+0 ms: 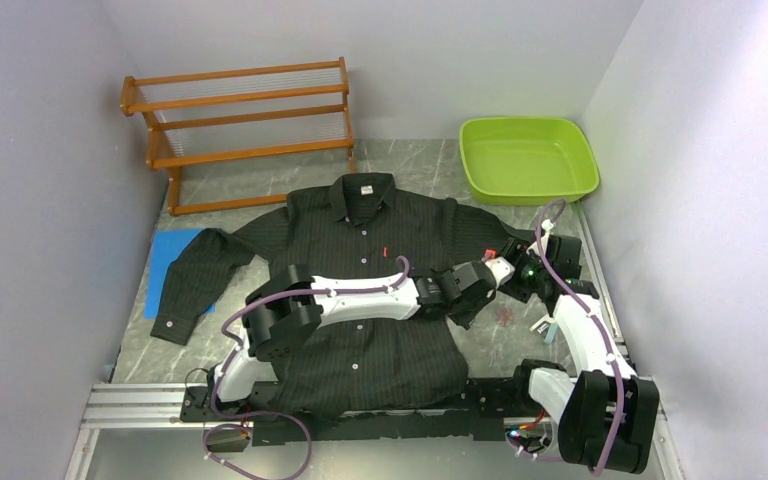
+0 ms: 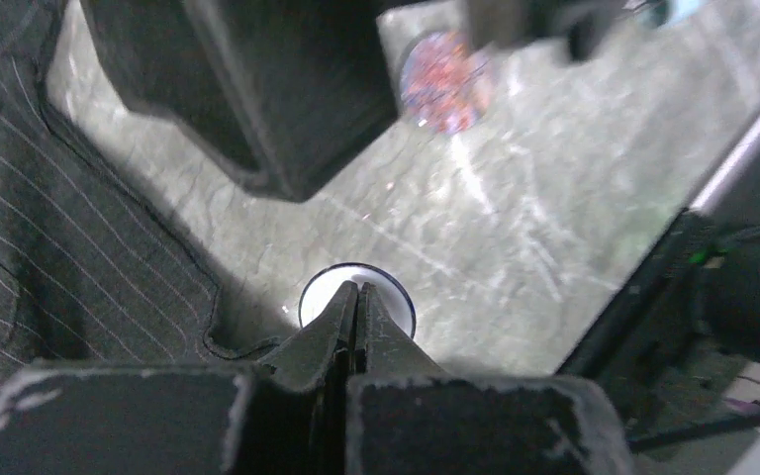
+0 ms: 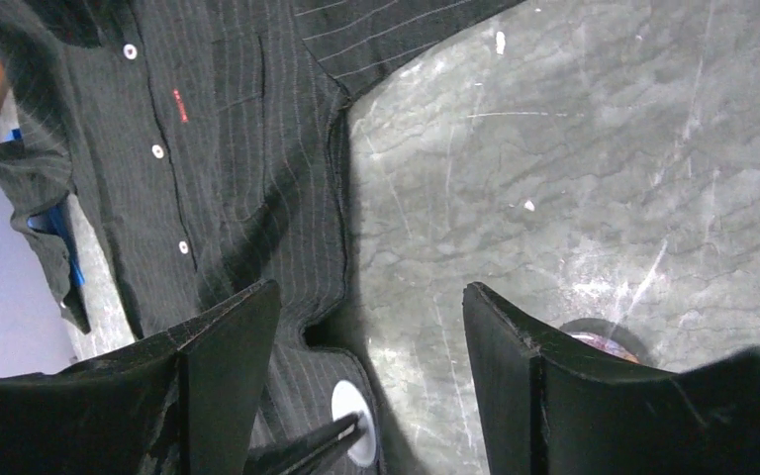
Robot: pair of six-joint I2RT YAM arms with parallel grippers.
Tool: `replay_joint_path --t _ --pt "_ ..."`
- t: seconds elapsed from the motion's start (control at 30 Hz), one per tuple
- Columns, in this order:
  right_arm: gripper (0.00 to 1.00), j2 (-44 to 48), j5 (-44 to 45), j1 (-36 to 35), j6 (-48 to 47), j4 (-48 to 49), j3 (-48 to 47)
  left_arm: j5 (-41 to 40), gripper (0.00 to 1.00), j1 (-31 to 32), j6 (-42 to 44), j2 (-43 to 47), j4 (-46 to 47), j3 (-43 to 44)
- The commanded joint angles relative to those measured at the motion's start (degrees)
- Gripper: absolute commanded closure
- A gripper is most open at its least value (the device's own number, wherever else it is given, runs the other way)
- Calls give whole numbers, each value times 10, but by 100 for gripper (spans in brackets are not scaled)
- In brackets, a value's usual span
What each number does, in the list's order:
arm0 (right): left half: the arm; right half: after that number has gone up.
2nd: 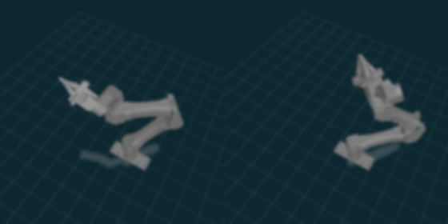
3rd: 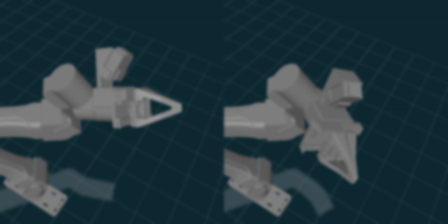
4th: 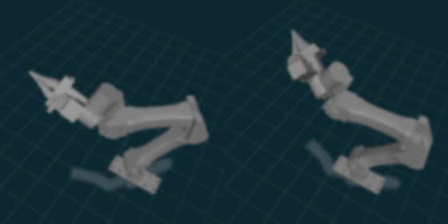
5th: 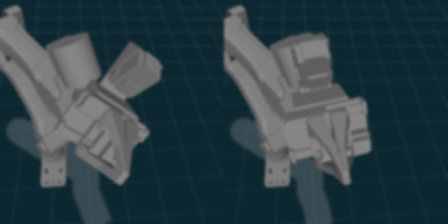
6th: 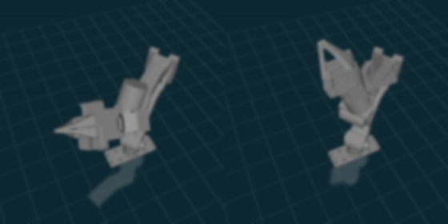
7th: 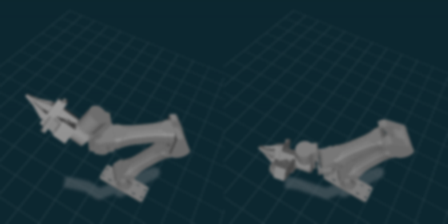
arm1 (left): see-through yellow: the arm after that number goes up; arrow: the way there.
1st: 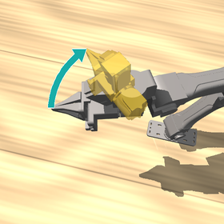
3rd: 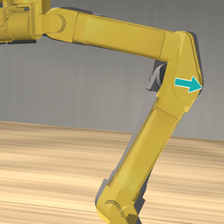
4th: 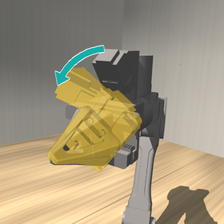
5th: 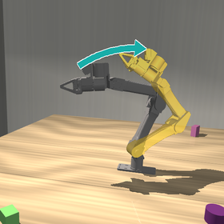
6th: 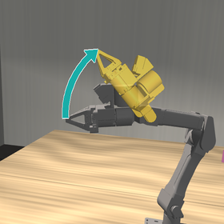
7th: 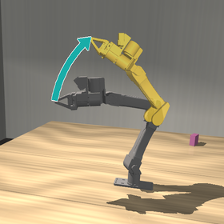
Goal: Pin the brooch onto the clothing
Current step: Pick up the brooch from the center of the board.
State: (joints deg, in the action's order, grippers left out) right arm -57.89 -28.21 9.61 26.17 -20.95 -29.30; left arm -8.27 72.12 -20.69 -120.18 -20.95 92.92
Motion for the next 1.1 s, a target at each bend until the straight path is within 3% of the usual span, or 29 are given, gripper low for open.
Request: replay_joint_path --t 0.0,0.3,0.47,0.6,0.67,0.73,0.9,1.07 --pt "27 18 -19 -1 6 11 -31 39 97 -7 -10 66 60 9" --pt "19 38 -56 -2 20 27 -52 65 97 -68 -57 153 98 -90" --pt "1 42 -75 -21 42 61 -42 36 98 -117 -105 218 75 -172" --pt "0 37 -53 -87 81 110 -30 0 97 -161 -159 273 50 -233" --pt "1 31 -35 -158 107 149 -23 -14 97 -182 -192 300 37 -259" --pt "6 7 -22 -243 153 239 -15 -38 97 -203 -238 343 31 -301" --pt "19 -66 11 -365 172 317 -45 -39 97 -227 -278 389 45 -345" --pt "37 -154 25 -419 184 364 -80 -38 97 -231 -282 412 43 -353"
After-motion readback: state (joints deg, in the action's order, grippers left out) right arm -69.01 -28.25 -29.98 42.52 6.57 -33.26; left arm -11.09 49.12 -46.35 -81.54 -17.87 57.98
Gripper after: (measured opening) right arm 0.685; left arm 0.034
